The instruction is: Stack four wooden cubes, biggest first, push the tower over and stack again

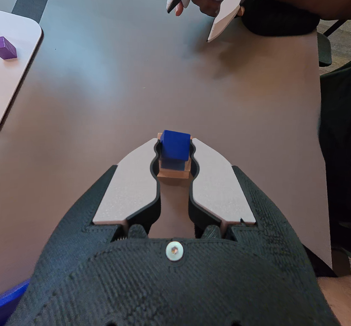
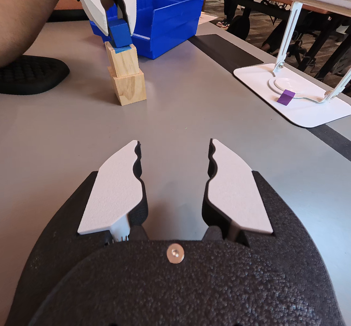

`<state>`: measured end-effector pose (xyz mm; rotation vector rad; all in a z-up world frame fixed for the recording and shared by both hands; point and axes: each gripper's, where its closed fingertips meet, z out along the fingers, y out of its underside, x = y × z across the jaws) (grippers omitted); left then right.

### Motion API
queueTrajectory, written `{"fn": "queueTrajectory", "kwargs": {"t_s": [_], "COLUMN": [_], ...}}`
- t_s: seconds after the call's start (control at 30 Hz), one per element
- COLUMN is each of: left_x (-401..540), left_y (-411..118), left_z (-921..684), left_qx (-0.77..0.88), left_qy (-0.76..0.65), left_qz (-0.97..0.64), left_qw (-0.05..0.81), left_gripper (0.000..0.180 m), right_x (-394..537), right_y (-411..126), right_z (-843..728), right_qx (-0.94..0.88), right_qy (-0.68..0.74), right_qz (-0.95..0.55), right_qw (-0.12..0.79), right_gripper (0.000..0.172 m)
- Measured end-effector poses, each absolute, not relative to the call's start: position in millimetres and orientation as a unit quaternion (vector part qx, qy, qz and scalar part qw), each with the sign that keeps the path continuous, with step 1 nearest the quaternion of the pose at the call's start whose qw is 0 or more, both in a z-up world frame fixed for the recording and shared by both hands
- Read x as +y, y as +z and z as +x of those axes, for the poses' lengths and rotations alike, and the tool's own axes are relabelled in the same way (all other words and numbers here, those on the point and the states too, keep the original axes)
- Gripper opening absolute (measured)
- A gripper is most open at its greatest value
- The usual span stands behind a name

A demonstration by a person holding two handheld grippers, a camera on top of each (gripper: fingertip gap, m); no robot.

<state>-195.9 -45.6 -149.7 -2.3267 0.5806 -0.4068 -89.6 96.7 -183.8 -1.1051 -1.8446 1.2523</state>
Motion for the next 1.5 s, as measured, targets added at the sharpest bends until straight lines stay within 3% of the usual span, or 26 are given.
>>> {"fn": "queueTrajectory", "kwargs": {"t_s": [0.6, 1.5], "left_x": [-44.8, -47.8], "left_y": [-151.7, -151.8], "left_z": [-194.0, -193.7], "left_qx": [0.209, 0.228], "left_qy": [-0.177, -0.172], "left_qz": [-0.896, -0.891], "left_qw": [0.349, 0.354], "left_gripper": [0.035, 0.029], "right_x": [95.9, 95.2], "right_y": [-186.2, -190.4], "right_z": [-89.6, -89.8], "right_qx": [-0.707, -0.712], "right_qy": [0.471, 0.465], "right_qz": [-0.421, -0.423], "right_qw": [0.318, 0.313], "right_gripper": [0.068, 0.068]}}
